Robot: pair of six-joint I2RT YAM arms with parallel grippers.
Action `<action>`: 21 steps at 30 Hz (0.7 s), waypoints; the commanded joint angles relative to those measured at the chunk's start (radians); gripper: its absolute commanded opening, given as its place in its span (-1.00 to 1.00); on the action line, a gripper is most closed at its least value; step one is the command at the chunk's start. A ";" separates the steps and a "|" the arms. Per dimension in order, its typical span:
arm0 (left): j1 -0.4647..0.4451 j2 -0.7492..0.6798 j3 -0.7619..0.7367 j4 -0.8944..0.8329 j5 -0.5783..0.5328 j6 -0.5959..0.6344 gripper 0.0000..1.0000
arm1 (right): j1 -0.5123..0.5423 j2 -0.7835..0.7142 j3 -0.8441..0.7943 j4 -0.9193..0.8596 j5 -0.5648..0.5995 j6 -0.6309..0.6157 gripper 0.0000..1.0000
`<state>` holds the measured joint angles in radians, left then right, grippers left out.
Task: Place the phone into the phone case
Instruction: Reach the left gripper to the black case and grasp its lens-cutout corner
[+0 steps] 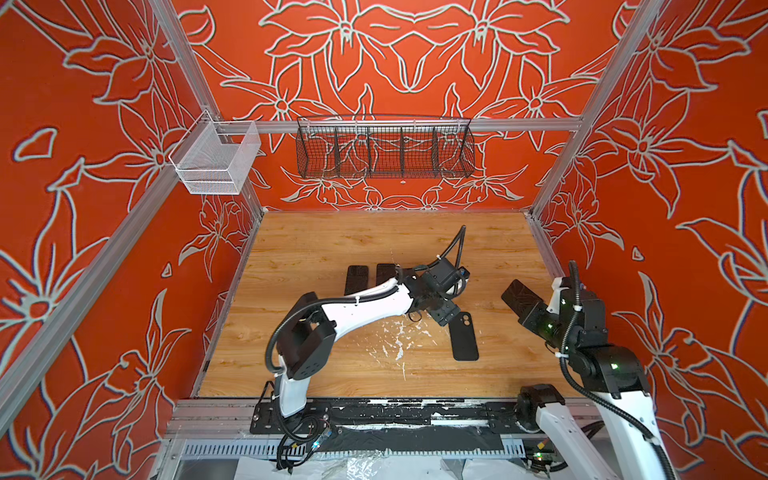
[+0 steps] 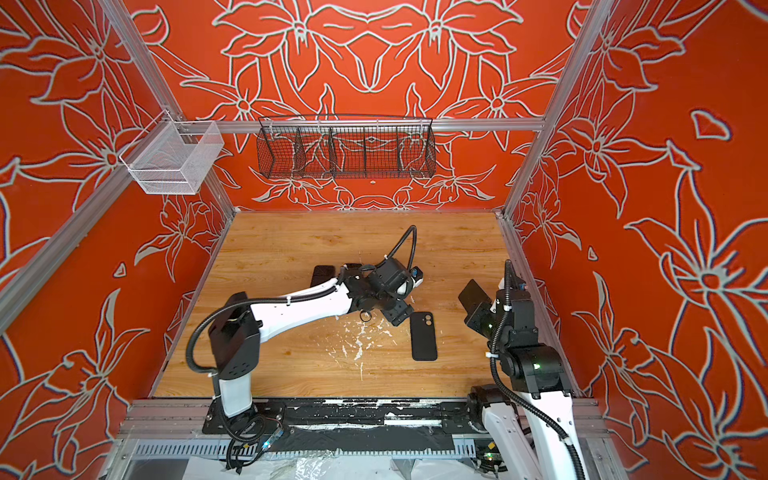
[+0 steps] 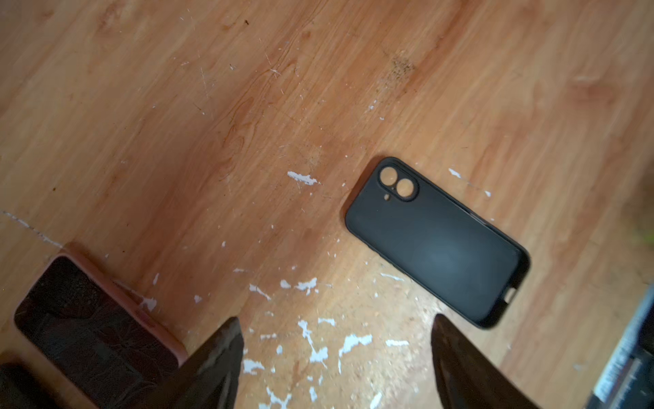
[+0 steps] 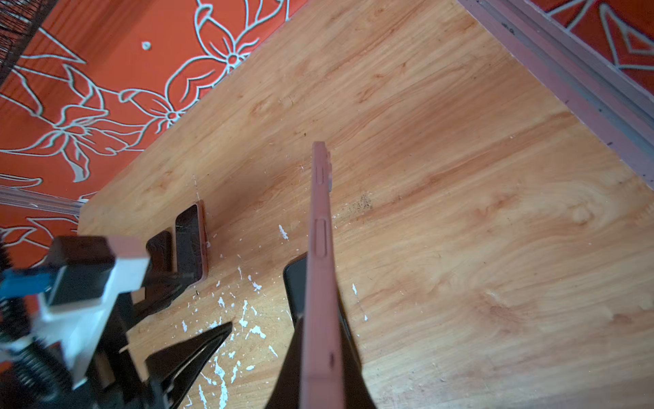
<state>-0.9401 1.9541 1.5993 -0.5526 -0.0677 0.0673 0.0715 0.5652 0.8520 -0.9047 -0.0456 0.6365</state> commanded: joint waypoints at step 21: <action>-0.024 0.492 0.466 -0.154 -0.045 0.114 0.62 | -0.003 -0.070 0.026 -0.036 0.013 -0.048 -1.00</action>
<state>-0.9565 2.4050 2.0480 -0.6563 -0.1104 0.1635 0.0715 0.5064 0.8520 -0.9577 -0.0414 0.6064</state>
